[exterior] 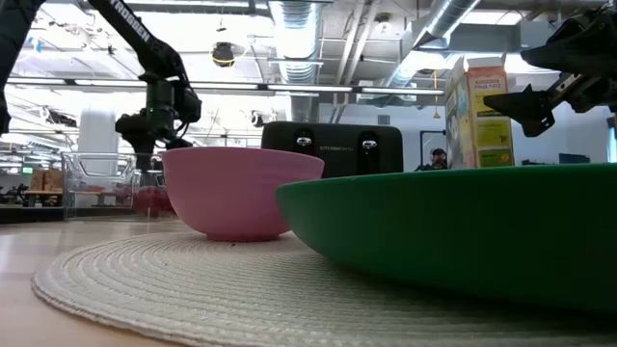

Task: Arrange a breakfast setting
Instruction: Put the red apple on the green plate

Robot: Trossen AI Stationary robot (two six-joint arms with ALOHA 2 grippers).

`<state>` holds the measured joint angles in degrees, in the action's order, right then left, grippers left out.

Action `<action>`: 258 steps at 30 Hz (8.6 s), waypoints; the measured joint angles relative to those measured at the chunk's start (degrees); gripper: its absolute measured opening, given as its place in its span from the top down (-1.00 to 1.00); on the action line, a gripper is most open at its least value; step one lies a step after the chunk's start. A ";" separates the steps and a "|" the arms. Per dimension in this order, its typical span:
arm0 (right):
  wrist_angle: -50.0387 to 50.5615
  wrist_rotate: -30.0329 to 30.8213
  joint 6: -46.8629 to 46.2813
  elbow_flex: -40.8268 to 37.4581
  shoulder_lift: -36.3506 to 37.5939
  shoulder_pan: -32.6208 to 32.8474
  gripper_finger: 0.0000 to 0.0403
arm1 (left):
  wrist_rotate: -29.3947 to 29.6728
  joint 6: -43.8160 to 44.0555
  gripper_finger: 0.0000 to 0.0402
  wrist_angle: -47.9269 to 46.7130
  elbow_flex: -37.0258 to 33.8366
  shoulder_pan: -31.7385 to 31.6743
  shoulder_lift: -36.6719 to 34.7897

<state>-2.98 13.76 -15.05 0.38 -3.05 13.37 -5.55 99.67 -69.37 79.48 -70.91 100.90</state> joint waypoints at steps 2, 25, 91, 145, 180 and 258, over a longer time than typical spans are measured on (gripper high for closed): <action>0.00 0.00 0.00 0.00 0.00 0.00 -0.97 | -1.29 0.40 -0.99 -0.07 0.02 0.01 0.00; 0.00 0.00 0.00 0.00 0.00 0.00 -0.97 | 12.63 -1.69 -0.99 -3.44 -6.39 -1.73 -5.03; 0.00 0.02 0.00 0.01 0.01 -0.01 -0.97 | 4.46 -7.68 -0.49 18.67 -14.10 6.97 -0.26; 0.00 0.02 0.00 0.00 0.02 -0.02 -0.97 | 15.43 -7.15 -0.40 -12.97 20.55 37.59 -12.62; 0.00 0.02 0.00 0.00 0.02 -0.01 -0.97 | 22.28 -1.75 -0.40 17.48 20.52 85.88 7.88; 0.04 -0.24 0.00 0.01 0.02 -0.02 -0.97 | 19.55 -3.88 -0.64 22.88 20.50 90.47 18.34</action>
<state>-2.94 13.52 -15.05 0.39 -3.03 13.35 13.99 95.79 -46.50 99.98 19.55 119.24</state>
